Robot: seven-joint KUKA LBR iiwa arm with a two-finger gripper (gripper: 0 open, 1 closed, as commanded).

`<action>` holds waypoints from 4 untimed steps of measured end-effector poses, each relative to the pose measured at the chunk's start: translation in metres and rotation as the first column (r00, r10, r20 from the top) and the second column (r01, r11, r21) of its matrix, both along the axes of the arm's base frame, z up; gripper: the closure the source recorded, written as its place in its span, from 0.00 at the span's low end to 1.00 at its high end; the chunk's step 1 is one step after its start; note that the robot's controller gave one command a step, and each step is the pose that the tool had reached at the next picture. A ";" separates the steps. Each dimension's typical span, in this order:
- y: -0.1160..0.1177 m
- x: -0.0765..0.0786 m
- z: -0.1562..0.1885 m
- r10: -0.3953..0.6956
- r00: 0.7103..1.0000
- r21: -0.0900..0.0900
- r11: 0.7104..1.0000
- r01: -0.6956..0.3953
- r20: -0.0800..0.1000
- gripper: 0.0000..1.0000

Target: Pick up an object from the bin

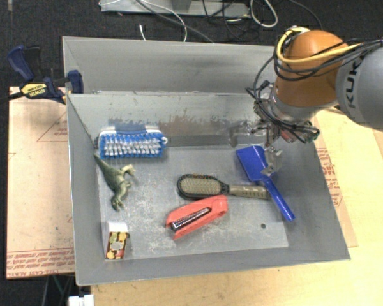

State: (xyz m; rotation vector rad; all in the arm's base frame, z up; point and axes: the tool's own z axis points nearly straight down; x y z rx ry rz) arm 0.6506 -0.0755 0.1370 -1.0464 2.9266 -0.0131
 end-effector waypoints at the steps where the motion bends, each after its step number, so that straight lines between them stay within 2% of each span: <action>1: 0.043 -0.068 -0.063 -0.423 0.906 0.005 0.906 0.423 -0.026 0.00; 2: 0.005 -0.034 -0.060 0.029 1.000 -0.005 1.000 -0.029 0.005 0.00; 3: 0.076 -0.050 -0.066 -0.440 0.897 0.008 0.898 0.440 -0.030 1.00; 4: 0.076 -0.050 -0.066 -0.440 0.898 0.008 0.898 0.440 -0.030 1.00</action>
Offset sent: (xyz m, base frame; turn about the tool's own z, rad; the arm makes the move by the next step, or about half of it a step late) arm -0.0145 -0.0187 -0.0571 -0.1830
